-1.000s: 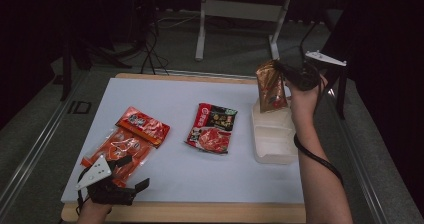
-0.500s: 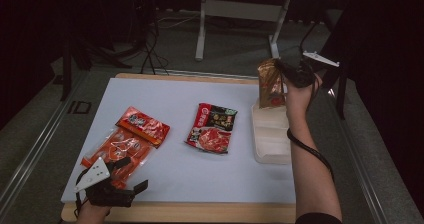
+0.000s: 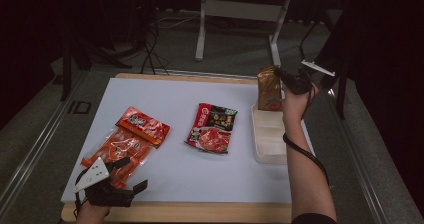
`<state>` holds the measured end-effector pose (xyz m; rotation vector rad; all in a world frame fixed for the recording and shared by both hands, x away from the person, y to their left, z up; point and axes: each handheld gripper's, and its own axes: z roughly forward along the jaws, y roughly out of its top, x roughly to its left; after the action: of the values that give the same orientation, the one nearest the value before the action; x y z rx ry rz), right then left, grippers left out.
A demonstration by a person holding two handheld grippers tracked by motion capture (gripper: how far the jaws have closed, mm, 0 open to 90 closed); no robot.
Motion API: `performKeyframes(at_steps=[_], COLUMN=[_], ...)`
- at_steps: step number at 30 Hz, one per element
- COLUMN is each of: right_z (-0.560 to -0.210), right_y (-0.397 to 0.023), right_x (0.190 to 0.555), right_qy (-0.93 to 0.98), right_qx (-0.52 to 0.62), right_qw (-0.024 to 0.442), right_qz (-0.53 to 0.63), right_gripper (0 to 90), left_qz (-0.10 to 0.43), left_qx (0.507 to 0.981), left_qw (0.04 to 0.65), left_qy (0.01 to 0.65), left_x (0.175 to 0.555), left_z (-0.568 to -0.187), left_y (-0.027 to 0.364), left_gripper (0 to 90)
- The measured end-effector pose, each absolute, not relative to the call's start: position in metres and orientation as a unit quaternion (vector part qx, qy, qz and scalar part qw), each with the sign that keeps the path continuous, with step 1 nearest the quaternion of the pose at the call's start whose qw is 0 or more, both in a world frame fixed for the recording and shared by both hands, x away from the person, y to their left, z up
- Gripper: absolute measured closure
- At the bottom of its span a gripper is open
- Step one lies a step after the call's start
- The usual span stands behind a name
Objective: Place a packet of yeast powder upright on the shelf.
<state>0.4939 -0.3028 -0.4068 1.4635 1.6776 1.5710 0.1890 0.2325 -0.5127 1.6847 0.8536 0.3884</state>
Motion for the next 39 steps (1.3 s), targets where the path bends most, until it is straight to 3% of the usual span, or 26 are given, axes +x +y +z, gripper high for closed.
performKeyframes(at_steps=[10,22,26,29,39], right_z=[-0.429,-0.429,-0.425,-0.420,-0.406], right_y=[-0.317,-0.335,-0.335,-0.334,-0.322], right_x=[0.479,0.470,0.469,0.468,0.449], right_qy=[0.611,0.607,0.610,0.616,0.645], right_qx=[0.545,0.558,0.561,0.554,0.517], right_qw=[0.201,0.232,0.234,0.242,0.239], right_qz=[0.538,0.515,0.508,0.506,0.509], right_gripper=[86.9,82.2,70.6,55.8,26.0], left_qz=[0.169,0.168,0.168,0.167,0.163], left_qx=[0.719,0.720,0.720,0.722,0.729], left_qw=[0.567,0.567,0.568,0.568,0.562], left_qy=[0.364,0.362,0.361,0.358,0.355], left_x=[0.189,0.188,0.189,0.189,0.189], left_z=[-0.513,-0.512,-0.512,-0.513,-0.513], left_y=[0.231,0.230,0.230,0.229,0.226], left_gripper=[1.2,1.2,1.2,1.2,1.2])
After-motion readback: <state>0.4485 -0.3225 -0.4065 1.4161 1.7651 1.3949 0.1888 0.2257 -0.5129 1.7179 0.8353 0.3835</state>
